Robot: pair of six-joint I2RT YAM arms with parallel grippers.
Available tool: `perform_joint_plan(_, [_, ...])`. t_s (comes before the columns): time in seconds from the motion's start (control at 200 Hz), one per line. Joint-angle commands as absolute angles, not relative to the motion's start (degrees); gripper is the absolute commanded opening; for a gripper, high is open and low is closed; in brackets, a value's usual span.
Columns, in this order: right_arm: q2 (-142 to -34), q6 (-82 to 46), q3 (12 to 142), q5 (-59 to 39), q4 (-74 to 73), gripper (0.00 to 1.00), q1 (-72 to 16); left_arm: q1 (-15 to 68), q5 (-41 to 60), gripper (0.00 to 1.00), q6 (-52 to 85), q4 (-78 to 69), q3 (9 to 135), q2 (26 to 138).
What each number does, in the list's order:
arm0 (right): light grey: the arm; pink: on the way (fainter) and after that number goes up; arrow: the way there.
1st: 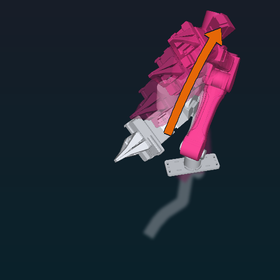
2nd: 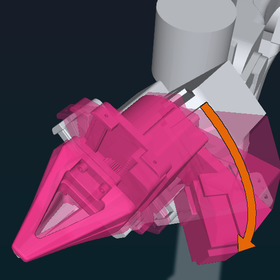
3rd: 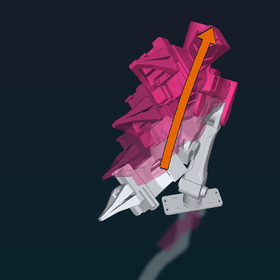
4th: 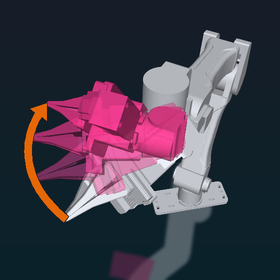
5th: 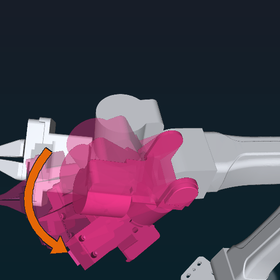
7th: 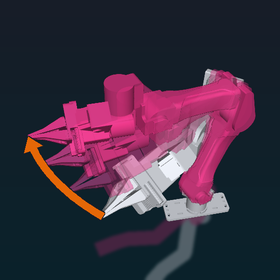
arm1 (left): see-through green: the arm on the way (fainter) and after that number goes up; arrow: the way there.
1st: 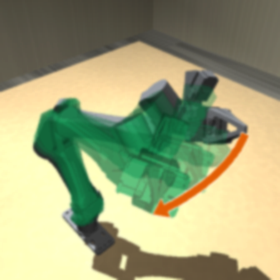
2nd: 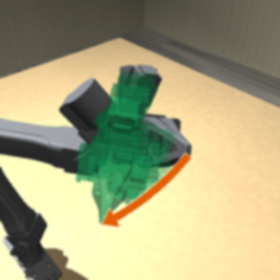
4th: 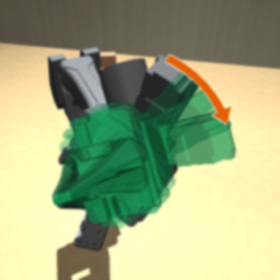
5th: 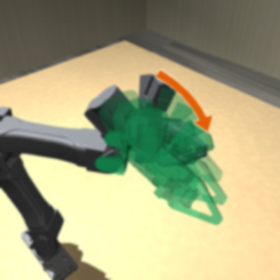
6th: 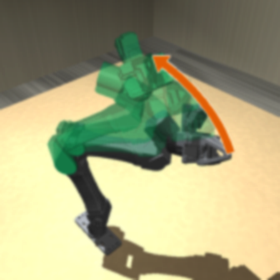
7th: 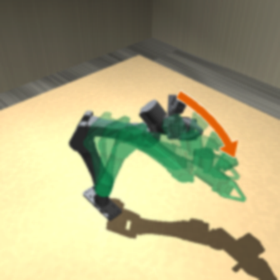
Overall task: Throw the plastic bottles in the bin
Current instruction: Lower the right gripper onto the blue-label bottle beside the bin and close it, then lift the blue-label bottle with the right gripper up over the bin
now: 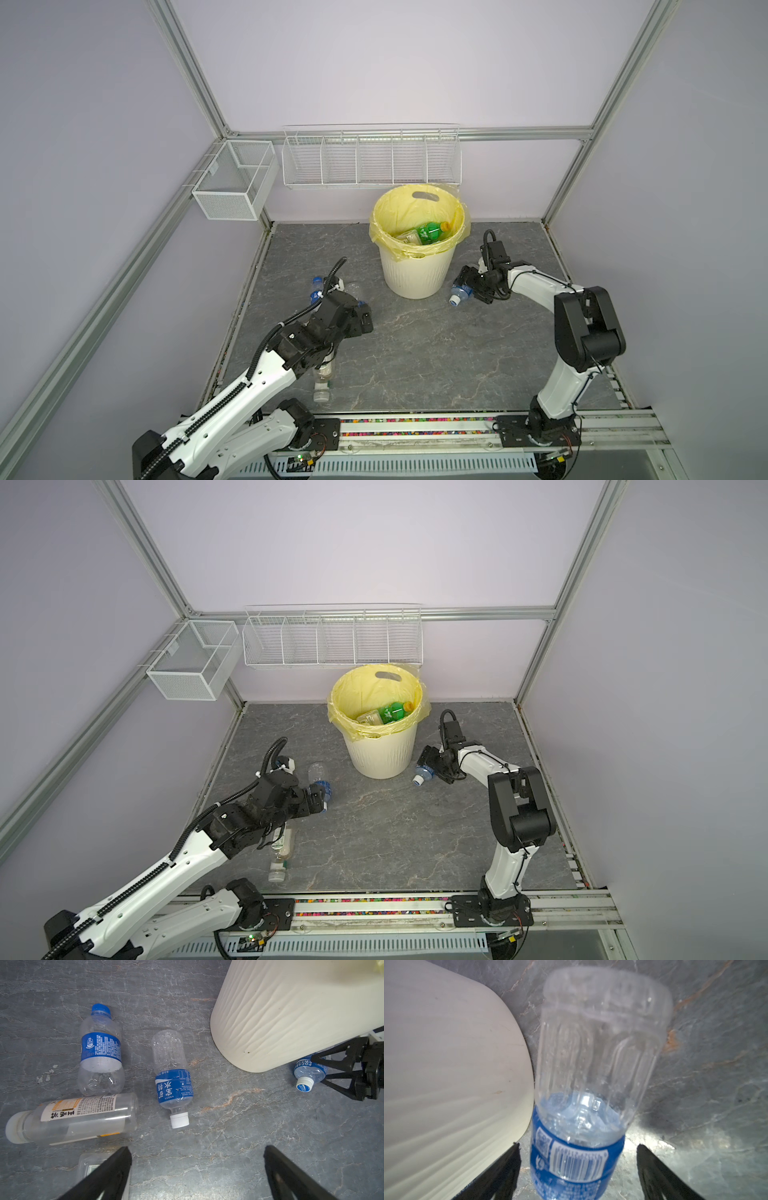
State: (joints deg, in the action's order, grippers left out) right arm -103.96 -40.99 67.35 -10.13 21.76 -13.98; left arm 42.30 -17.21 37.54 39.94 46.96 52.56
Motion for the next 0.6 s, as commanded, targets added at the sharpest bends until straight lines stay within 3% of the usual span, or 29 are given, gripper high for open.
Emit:
perform_joint_plan(0.0, [-105.31, -42.01, 68.63, -9.32, 21.10, 0.89, -14.25, 41.92, -18.61, 0.99, 38.80, 41.05, 46.06, 51.51])
perform_joint_plan(0.24, [-106.61, -42.29, 68.71, -9.10, 20.32, 1.00, -14.29, 41.81, -18.72, 0.99, 38.85, 41.05, 45.70, 51.19])
perform_joint_plan(0.375, [-106.36, -42.45, 68.12, -8.57, 19.62, 0.86, -14.22, 41.84, -18.81, 0.99, 38.85, 41.07, 45.53, 51.04])
perform_joint_plan(0.595, [-105.85, -42.02, 67.87, -8.26, 19.86, 0.75, -14.29, 41.82, -18.99, 0.99, 38.83, 41.13, 45.34, 50.86])
